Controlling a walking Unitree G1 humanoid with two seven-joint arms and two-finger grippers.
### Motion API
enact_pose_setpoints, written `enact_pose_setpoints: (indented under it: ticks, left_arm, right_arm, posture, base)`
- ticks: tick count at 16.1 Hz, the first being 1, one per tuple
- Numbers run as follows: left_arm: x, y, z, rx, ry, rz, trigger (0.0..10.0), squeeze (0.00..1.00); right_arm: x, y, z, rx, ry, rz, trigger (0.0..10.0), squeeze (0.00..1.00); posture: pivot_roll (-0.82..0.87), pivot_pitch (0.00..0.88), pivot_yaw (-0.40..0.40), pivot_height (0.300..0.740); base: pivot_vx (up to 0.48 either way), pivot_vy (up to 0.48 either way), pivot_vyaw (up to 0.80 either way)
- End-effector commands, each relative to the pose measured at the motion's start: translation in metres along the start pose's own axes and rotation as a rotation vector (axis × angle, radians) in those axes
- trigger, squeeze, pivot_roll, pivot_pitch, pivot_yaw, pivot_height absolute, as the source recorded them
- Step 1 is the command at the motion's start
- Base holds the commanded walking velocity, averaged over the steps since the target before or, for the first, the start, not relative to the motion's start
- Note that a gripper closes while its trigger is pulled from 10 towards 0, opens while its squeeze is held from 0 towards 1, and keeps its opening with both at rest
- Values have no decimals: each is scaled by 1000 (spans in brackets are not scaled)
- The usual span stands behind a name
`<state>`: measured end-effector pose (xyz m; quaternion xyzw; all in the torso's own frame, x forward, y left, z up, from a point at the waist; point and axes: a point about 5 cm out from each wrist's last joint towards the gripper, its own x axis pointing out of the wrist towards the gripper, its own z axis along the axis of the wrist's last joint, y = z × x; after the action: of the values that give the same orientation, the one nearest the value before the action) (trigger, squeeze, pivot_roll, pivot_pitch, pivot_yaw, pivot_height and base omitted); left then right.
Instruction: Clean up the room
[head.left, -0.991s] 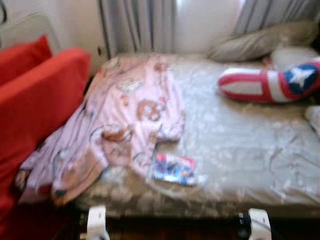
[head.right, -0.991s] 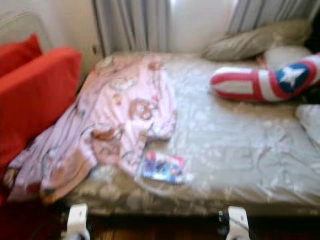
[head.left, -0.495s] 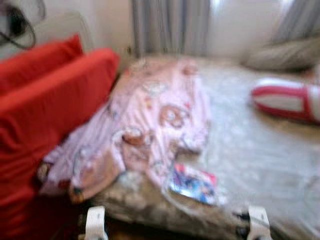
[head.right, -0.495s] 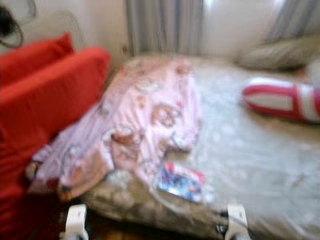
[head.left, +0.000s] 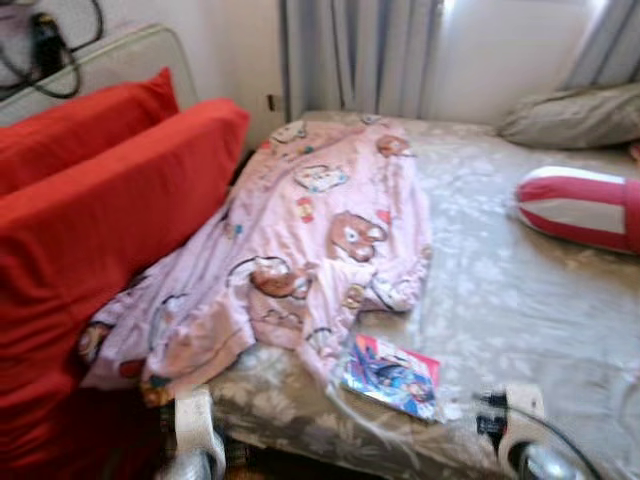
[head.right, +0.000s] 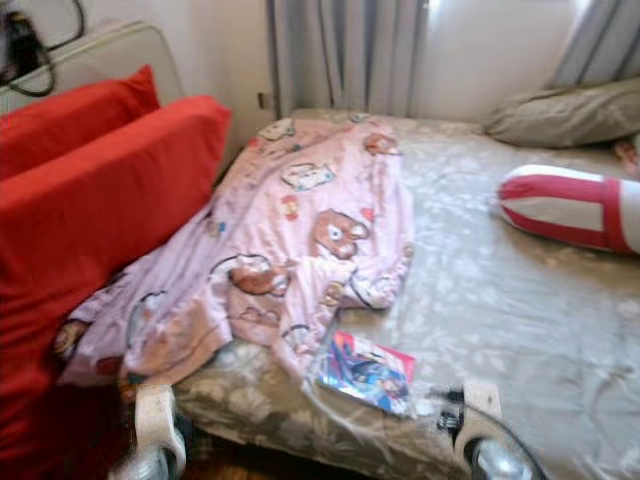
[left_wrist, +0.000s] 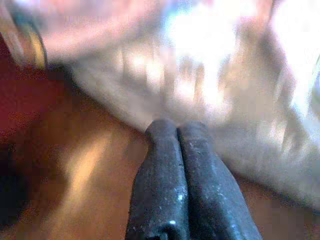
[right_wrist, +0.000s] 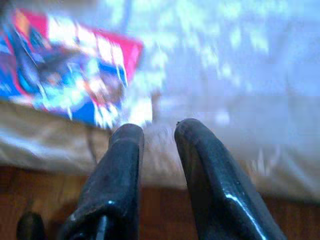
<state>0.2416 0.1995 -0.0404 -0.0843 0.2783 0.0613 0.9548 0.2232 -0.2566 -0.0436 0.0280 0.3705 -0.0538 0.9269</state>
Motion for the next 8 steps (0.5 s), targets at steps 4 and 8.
enact_pose_setpoints:
  ticks: [4, 8]
  left_arm:
    - [9, -17, 49, -8, -253, -44, 10000, 0]
    - [9, -29, 88, 19, -457, -104, 10000, 0]
  right_arm:
    - [12, 44, 52, -49, -214, 89, 10000, 0]
    - [7, 53, 107, 4, -491, 93, 10000, 0]
  posture:
    - [-24, 0, -50, 740]
    - [-22, 0, -46, 740]
  base:
    - [0, 0, 0]
    - [0, 0, 0]
